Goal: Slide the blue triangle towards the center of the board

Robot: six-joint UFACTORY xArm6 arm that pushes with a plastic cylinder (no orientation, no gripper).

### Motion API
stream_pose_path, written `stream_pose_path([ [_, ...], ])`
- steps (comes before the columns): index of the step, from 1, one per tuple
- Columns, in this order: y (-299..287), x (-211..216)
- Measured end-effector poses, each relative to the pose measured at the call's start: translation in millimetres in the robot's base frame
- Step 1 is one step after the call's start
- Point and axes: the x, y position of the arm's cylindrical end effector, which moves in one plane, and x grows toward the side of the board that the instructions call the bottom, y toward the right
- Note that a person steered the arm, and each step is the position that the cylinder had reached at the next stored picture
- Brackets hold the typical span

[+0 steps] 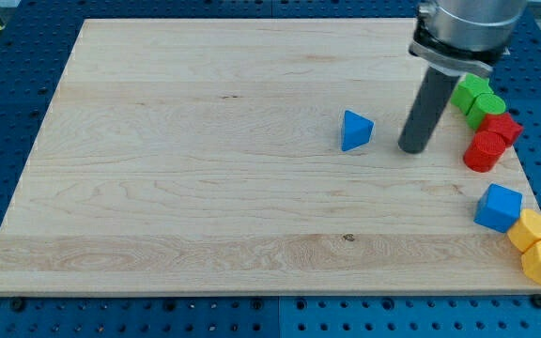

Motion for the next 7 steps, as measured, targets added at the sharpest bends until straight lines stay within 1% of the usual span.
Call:
stream_pose_path([
  [1,-28,-17],
  [2,-61,-17],
  [3,-74,-16],
  [4,-71,-16],
  [5,-55,-12],
  [6,-55,17],
  [7,-71,27],
])
